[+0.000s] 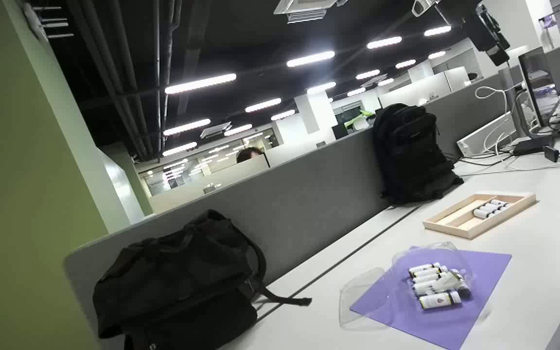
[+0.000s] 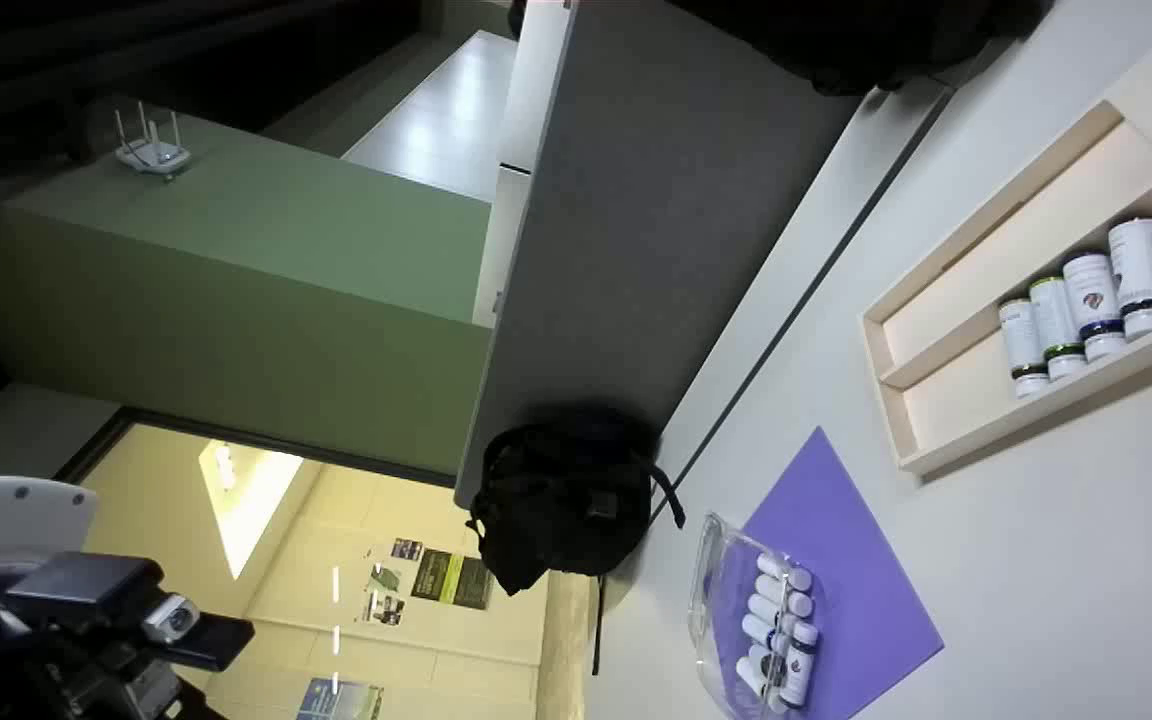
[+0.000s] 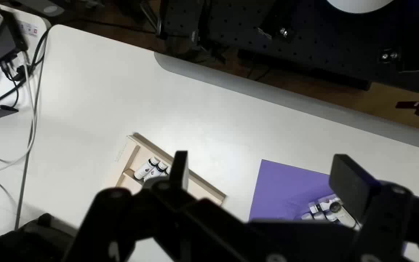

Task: Close the box

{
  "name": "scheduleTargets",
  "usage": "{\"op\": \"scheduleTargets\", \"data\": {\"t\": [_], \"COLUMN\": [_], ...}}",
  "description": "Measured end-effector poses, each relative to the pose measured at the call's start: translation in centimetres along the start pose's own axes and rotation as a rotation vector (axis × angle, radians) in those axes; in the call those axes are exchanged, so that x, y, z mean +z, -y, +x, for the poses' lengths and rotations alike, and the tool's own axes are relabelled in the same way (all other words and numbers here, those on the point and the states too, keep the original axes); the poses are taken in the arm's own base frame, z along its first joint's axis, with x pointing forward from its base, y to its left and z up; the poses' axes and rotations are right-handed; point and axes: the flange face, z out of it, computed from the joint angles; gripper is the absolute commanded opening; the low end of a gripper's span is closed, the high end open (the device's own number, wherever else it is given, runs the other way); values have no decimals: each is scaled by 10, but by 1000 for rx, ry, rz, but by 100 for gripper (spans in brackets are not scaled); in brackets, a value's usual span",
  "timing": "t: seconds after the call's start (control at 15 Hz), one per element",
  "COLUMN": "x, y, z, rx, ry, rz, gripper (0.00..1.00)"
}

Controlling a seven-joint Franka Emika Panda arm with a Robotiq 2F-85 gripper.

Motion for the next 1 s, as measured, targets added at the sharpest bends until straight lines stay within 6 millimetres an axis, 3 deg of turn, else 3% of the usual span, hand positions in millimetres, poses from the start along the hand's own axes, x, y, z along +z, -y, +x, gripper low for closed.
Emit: {"op": "scheduleTargets", "data": {"t": [0.73, 0.87, 1.0], "x": [0, 2, 9], "y": [1, 5, 17], "z": [1, 15, 44], "rx": [-7, -31, -87], "ry": [-4, -33, -74], "rz": [3, -2, -17], "gripper": [100, 100, 100]}}
